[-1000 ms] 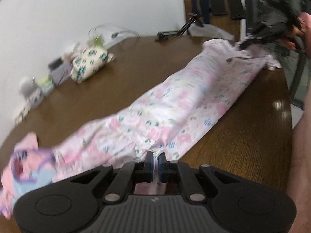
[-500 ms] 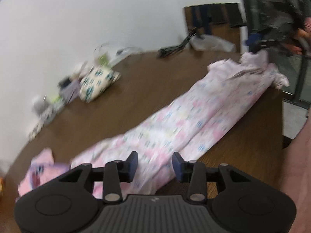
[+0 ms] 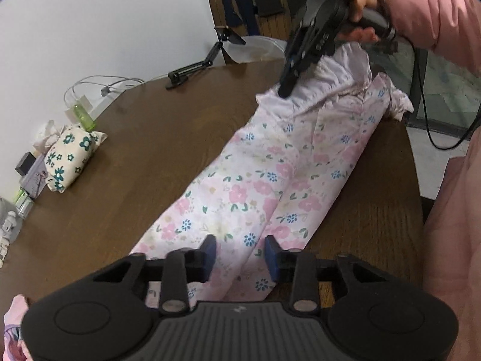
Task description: Fold clothes
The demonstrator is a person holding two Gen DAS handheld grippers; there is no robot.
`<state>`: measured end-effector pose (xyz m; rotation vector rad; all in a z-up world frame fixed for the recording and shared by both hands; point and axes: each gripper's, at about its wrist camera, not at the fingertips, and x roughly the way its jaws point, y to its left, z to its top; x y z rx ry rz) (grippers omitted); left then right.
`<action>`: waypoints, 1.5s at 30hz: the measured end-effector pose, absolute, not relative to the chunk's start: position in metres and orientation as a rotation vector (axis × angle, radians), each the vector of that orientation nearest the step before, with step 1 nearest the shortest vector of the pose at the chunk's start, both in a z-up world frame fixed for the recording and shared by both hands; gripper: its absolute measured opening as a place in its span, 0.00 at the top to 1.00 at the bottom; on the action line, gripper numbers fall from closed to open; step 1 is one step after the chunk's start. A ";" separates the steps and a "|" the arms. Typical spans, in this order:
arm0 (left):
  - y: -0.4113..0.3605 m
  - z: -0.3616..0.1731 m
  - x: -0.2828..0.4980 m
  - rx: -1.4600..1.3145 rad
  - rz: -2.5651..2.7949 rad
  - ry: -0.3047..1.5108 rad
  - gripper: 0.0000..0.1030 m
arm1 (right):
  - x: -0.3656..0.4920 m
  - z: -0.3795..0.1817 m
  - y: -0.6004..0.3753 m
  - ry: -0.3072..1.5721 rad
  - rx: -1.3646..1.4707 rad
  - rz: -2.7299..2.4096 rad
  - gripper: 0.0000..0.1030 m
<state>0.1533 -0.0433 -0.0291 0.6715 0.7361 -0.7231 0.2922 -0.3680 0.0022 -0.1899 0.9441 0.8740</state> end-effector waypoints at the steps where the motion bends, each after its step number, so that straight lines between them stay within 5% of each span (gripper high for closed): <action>1: -0.043 -0.030 0.153 0.669 -0.726 0.742 0.99 | 0.284 0.010 -0.365 0.913 -0.212 0.889 0.97; 11: -0.026 -0.009 0.129 0.668 -0.749 0.696 1.00 | 0.169 0.032 -0.321 0.839 -0.549 1.092 0.98; 23: 0.003 -0.029 0.128 0.573 -0.702 0.805 0.99 | 0.163 -0.010 -0.330 0.917 -0.445 0.985 0.93; 25: 0.001 -0.024 0.126 0.573 -0.712 0.782 0.93 | 0.161 -0.006 -0.334 0.906 -0.398 0.984 0.88; 27: -0.005 -0.013 0.123 0.566 -0.737 0.727 0.86 | 0.158 0.003 -0.344 0.876 -0.327 0.978 0.55; 29: -0.012 0.000 0.121 0.561 -0.764 0.669 0.82 | 0.153 0.013 -0.356 0.834 -0.254 0.955 0.46; 31: -0.026 0.009 0.123 0.570 -0.774 0.617 0.72 | 0.147 0.022 -0.370 0.792 -0.184 0.918 0.46; 35: -0.062 0.008 0.141 0.595 -0.815 0.600 0.72 | 0.137 0.027 -0.391 0.732 -0.079 0.775 0.60; 40: -0.076 -0.015 0.145 0.638 -0.853 0.659 0.72 | 0.125 0.013 -0.400 0.753 -0.040 0.589 0.62; 45: -0.076 -0.037 0.144 0.656 -0.878 0.724 0.74 | 0.113 -0.003 -0.392 0.818 -0.064 0.586 0.83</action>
